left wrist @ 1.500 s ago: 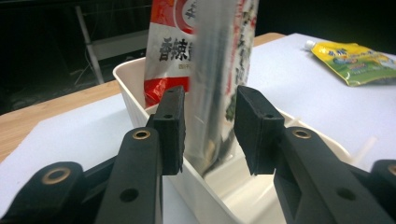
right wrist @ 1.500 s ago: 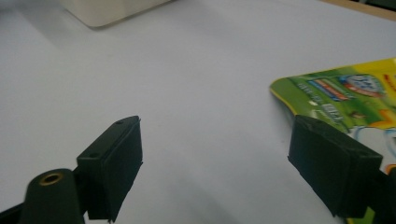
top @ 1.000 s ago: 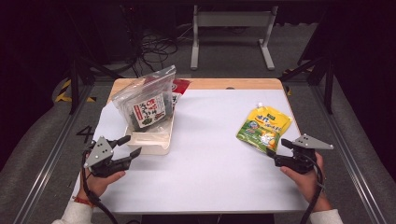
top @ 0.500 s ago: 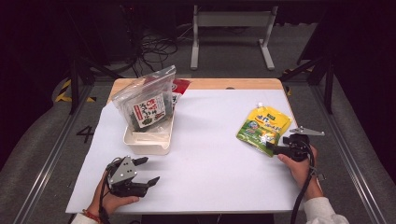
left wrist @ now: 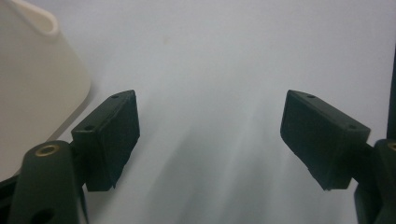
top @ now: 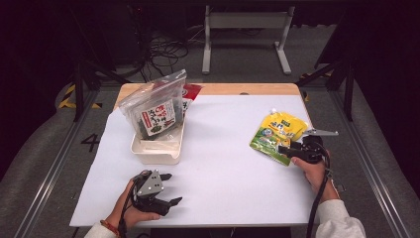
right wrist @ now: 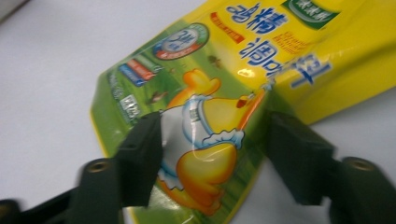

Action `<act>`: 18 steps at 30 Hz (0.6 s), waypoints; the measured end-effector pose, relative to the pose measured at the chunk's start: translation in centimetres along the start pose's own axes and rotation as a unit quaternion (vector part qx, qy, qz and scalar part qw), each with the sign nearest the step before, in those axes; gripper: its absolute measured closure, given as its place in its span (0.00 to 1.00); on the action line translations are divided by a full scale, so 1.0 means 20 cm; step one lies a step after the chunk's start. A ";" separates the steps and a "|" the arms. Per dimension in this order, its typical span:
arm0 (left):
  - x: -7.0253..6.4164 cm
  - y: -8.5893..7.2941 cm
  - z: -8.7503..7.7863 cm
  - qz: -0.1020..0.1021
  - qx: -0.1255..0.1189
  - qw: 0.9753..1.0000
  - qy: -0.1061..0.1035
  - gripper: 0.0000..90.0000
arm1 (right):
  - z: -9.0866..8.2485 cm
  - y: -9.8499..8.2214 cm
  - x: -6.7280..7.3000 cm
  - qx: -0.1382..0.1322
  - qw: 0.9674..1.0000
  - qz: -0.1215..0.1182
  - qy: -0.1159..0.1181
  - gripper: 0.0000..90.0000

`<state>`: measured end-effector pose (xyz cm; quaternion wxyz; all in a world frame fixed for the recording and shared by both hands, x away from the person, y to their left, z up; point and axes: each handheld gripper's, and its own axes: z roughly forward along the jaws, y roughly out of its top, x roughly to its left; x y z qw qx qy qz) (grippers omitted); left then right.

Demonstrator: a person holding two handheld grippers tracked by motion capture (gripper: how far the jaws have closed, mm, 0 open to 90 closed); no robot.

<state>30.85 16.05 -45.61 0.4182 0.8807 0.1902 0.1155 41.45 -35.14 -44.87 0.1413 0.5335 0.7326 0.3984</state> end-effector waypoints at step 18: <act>0.02 0.02 0.02 -0.025 -0.018 0.999 -0.034 0.21 | -0.03 -0.02 0.03 -0.044 0.998 -0.021 0.030 0.87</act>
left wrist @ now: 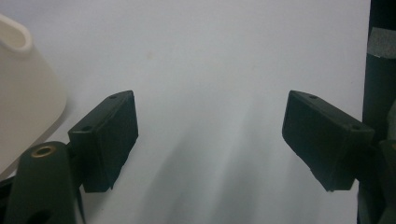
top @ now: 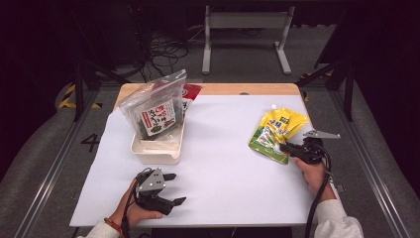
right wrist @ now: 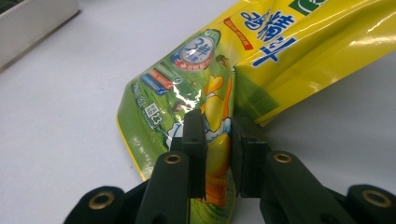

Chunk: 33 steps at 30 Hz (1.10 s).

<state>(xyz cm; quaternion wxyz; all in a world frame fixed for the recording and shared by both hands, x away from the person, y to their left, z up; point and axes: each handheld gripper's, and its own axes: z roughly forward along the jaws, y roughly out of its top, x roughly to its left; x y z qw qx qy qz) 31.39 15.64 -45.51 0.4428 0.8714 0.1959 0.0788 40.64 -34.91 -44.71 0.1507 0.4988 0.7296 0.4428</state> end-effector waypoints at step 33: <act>0.10 0.32 0.41 -0.097 -0.029 0.992 -0.068 0.16 | -0.08 -0.07 0.63 -0.044 0.970 -0.155 0.180 0.90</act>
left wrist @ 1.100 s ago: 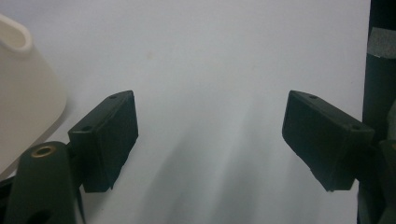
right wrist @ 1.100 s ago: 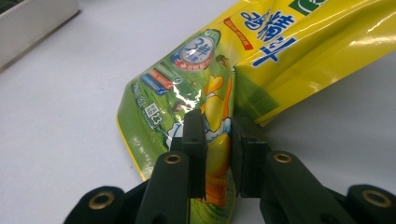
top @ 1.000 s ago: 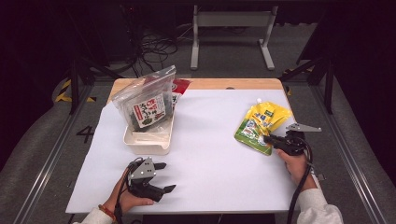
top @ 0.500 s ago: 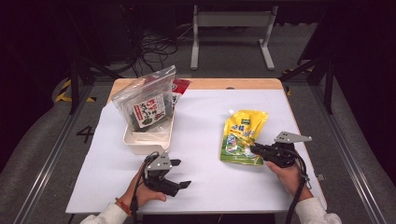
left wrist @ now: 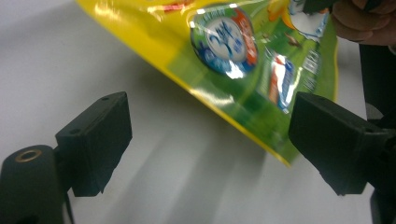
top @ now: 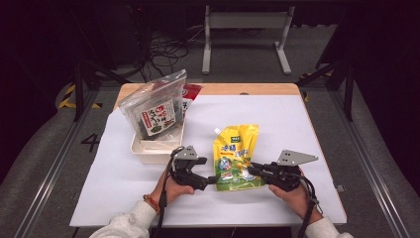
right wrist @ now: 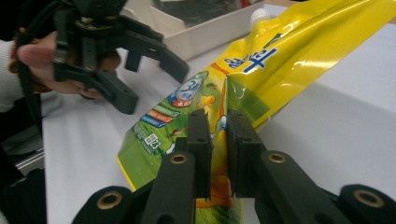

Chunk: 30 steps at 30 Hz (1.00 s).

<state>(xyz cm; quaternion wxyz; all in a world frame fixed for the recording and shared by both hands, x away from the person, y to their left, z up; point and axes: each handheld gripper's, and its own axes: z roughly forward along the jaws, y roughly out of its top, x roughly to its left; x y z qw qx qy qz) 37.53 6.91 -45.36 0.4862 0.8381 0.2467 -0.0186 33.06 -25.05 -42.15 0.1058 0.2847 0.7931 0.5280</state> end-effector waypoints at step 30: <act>0.04 0.02 -0.23 0.027 -0.121 0.990 -0.073 0.52 | 0.11 -0.03 0.12 0.024 0.996 -0.064 0.049 0.91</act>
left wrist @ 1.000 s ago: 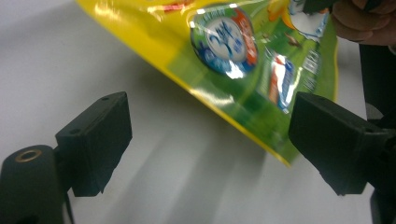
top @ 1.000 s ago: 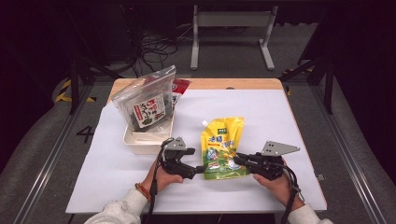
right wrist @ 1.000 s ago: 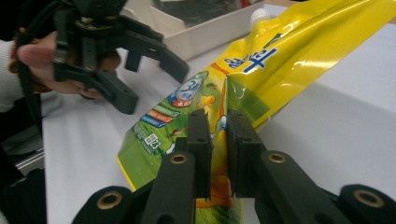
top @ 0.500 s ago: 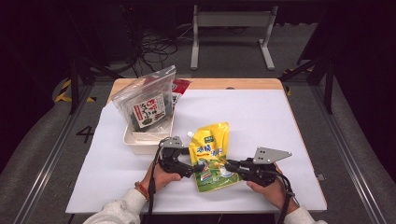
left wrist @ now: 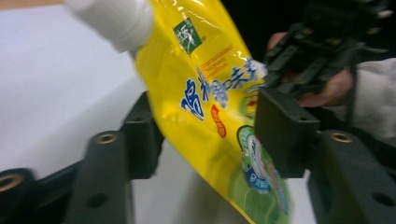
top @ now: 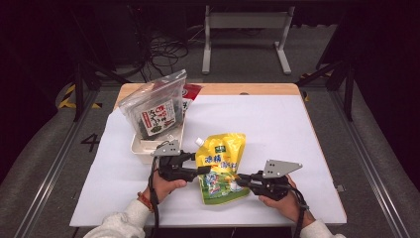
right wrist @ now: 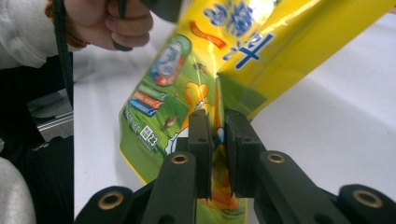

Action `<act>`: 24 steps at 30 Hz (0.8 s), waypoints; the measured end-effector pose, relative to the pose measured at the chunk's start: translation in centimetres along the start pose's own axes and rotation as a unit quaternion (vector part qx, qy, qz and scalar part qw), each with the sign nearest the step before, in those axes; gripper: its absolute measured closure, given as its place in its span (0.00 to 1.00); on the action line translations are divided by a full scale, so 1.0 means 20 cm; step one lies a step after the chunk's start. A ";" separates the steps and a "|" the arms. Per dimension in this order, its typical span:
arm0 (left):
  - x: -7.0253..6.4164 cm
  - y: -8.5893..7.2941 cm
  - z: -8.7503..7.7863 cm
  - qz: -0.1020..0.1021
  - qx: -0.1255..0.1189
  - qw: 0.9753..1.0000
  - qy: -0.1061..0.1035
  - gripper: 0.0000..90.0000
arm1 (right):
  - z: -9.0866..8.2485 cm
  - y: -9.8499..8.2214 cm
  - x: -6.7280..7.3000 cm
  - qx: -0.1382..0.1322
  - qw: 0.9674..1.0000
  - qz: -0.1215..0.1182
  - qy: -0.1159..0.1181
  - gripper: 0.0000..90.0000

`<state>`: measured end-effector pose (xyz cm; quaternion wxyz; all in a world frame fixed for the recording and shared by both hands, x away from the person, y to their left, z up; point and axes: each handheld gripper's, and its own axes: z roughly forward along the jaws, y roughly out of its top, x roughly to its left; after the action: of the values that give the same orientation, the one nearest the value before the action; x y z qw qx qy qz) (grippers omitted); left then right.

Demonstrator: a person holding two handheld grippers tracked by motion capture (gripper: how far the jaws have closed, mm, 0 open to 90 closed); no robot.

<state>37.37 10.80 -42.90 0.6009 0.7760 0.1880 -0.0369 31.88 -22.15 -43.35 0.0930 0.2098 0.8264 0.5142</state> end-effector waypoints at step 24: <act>-0.12 0.07 -0.08 0.079 0.002 0.997 0.002 1.00 | -0.05 0.05 0.01 -0.022 0.998 0.023 -0.062 0.65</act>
<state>35.47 11.36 -40.45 0.6001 0.7896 0.1276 0.0122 31.64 -22.48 -41.97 0.1370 0.2583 0.8025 0.5201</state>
